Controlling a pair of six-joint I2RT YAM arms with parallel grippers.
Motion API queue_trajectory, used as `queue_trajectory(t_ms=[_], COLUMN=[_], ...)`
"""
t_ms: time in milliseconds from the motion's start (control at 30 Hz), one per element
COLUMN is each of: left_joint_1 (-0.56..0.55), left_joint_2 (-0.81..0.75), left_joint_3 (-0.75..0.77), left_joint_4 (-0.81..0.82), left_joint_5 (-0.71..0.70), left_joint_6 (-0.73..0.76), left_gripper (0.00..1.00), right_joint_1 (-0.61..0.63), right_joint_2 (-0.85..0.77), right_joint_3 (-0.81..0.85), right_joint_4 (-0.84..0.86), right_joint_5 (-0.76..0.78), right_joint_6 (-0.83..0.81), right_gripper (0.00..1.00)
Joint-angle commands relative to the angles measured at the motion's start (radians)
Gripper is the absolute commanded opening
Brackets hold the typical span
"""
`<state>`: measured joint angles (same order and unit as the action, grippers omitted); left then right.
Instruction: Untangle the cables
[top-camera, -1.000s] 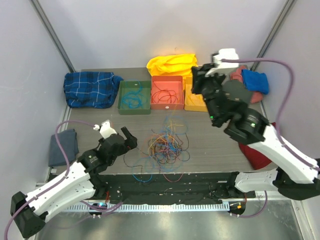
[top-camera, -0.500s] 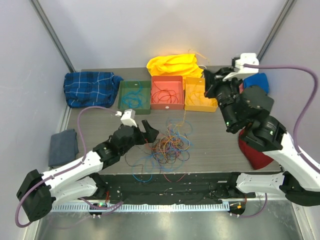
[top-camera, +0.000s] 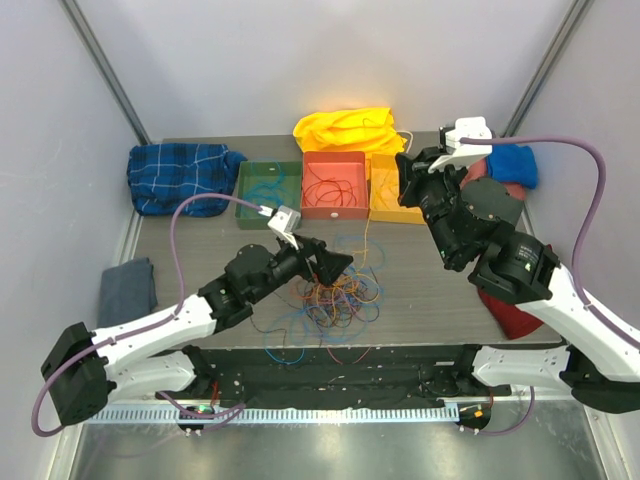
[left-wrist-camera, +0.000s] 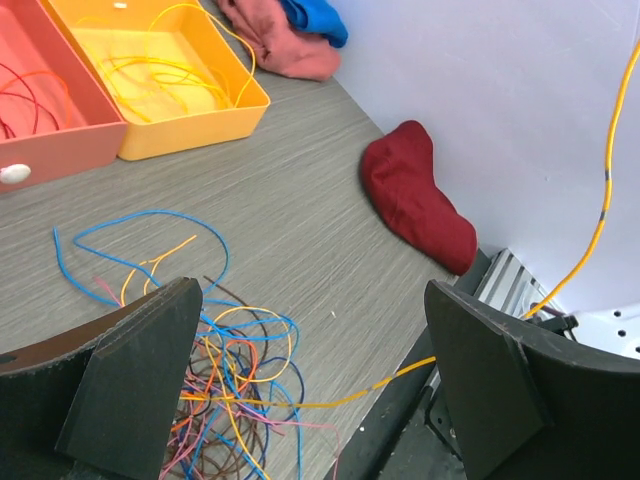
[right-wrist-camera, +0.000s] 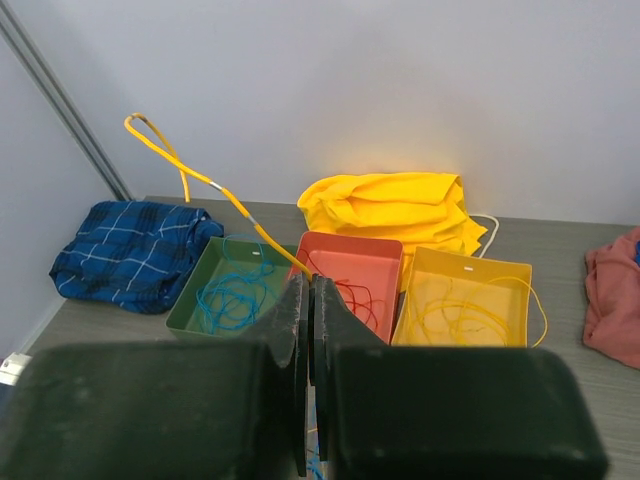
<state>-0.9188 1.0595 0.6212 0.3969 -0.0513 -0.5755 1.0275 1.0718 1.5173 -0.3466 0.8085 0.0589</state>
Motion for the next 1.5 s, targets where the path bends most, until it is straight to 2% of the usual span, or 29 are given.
queue_trajectory(t_ms=[0, 67, 233, 300, 400, 600, 733, 933, 1167, 1200, 1300, 1333, 1367, 1400, 1433, 1467], left_joint_1=[0.0, -0.002, 0.001, 0.001, -0.005, -0.144, -0.199, -0.216, -0.215, -0.215, -0.212, -0.213, -0.212, -0.21, -0.209, -0.204], left_joint_2=[-0.021, -0.064, -0.274, -0.359, -0.389, -0.319, -0.23, -0.098, 0.172, 0.184, 0.18, 0.169, 0.154, 0.12, 0.097, 0.076], left_joint_3=[0.003, 0.005, -0.16, -0.213, -0.261, -0.232, -0.201, -0.153, -0.016, -0.006, 0.015, 0.014, 0.02, 0.028, 0.043, 0.076], left_joint_4=[0.022, -0.071, -0.205, -0.222, -0.216, -0.136, -0.08, 0.026, 0.112, 0.117, 0.099, 0.091, 0.079, 0.032, -0.004, -0.033], left_joint_5=[0.042, -0.029, -0.316, -0.314, -0.242, -0.272, -0.23, -0.214, -0.26, -0.266, -0.318, -0.337, -0.367, -0.44, -0.47, -0.485], left_joint_6=[0.031, 0.023, -0.047, -0.043, -0.02, 0.12, 0.175, 0.2, 0.284, 0.286, 0.289, 0.29, 0.292, 0.287, 0.29, 0.299], left_gripper=[1.0, 1.0, 1.0, 1.0, 0.96, 0.97, 0.98, 1.0, 0.99, 0.96, 0.68, 0.44, 0.28, 0.06, 0.0, 0.0], right_joint_1=[0.0, 0.002, 0.002, 0.0, 0.002, 0.002, 0.002, 0.0, 0.0, 0.0, -0.001, -0.001, 0.0, 0.0, 0.0, 0.0], right_joint_2=[-0.021, -0.019, -0.018, -0.015, -0.003, 0.027, 0.031, 0.024, 0.001, -0.007, -0.027, -0.033, -0.038, -0.042, -0.05, -0.053], right_joint_3=[-0.011, -0.011, -0.011, -0.016, -0.017, -0.011, -0.016, -0.032, -0.051, -0.055, -0.072, -0.08, -0.086, -0.1, -0.106, -0.114], right_joint_4=[0.032, 0.037, 0.043, 0.047, 0.055, 0.064, 0.066, 0.07, 0.072, 0.067, 0.058, 0.06, 0.06, 0.058, 0.058, 0.058], right_joint_5=[0.001, 0.009, 0.014, 0.009, 0.004, -0.002, 0.0, -0.006, -0.026, -0.028, -0.02, -0.017, -0.011, -0.009, -0.009, -0.015], right_joint_6=[0.002, -0.007, -0.018, -0.018, -0.018, -0.019, -0.018, -0.014, 0.001, 0.004, 0.004, 0.005, 0.005, 0.007, 0.01, 0.013], right_gripper=[0.01, 0.01, 0.01, 0.01, 0.01, 0.01, 0.01, 0.01, 0.01, 0.01, 0.01, 0.01, 0.01, 0.01, 0.01, 0.01])
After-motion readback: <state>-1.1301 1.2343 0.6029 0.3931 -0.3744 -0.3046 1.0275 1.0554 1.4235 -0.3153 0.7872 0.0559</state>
